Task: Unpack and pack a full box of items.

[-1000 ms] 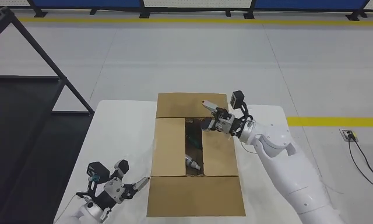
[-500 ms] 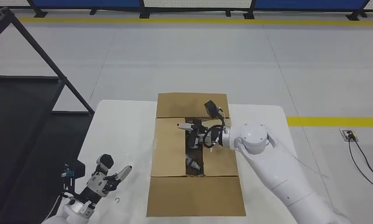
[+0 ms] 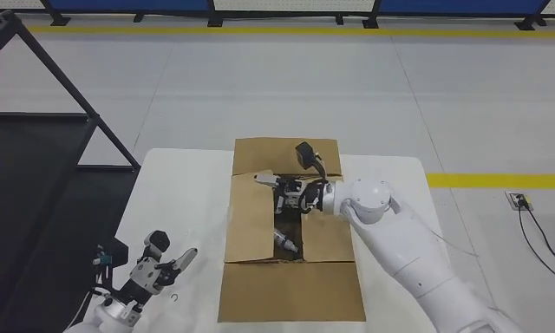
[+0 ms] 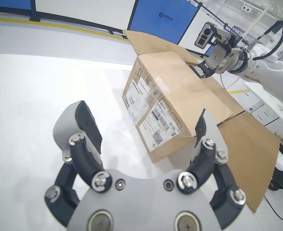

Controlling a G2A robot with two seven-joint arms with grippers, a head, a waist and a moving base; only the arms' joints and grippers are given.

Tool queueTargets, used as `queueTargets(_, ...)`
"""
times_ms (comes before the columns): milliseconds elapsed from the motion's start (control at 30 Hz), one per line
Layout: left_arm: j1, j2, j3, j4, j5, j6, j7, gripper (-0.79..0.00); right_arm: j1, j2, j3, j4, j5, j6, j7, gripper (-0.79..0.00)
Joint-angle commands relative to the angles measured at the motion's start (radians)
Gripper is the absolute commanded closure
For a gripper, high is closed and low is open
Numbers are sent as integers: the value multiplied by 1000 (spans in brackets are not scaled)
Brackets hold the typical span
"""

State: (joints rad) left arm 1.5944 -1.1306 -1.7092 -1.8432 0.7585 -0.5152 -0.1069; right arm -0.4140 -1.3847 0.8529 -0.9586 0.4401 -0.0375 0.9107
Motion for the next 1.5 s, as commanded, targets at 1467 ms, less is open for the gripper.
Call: queueTargets(1467,3,-21,64,-89,93,243,67,-785,121,-163,-74,154,160,-242,66,-785)
